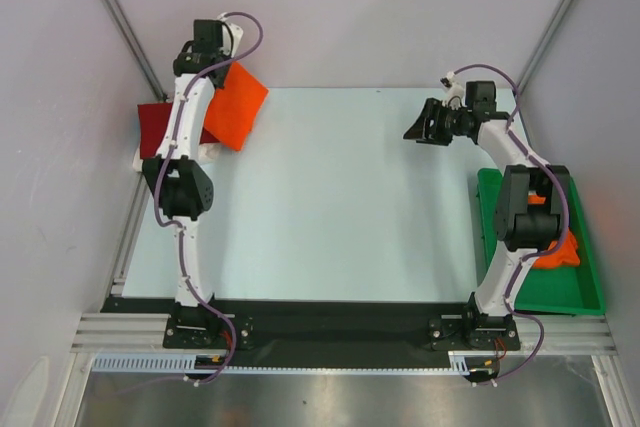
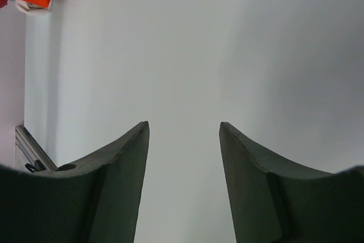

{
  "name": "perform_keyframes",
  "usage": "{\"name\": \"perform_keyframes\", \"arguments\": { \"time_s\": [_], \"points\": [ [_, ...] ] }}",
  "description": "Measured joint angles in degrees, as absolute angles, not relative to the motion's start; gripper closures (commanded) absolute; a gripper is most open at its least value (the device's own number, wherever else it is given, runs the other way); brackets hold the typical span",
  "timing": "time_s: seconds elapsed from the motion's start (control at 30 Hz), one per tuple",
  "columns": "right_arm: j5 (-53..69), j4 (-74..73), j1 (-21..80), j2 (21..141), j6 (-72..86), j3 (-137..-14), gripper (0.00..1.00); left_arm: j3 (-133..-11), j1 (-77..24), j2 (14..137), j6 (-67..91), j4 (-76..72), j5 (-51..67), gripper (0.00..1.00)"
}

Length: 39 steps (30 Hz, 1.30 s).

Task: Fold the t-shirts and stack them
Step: Neatly place the folded tshirt to the corner

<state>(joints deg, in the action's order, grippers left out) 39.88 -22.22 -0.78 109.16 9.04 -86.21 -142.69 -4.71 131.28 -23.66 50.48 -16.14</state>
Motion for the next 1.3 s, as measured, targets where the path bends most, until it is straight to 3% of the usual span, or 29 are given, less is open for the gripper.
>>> {"name": "perform_keyframes", "arguments": {
  "time_s": [1.3],
  "points": [
    [40.49, -20.67, -1.74, 106.39, 10.61, -81.87, 0.41, -139.06, 2.20, 136.70, -37.67, 36.36, -37.52, 1.00]
  ]
}}
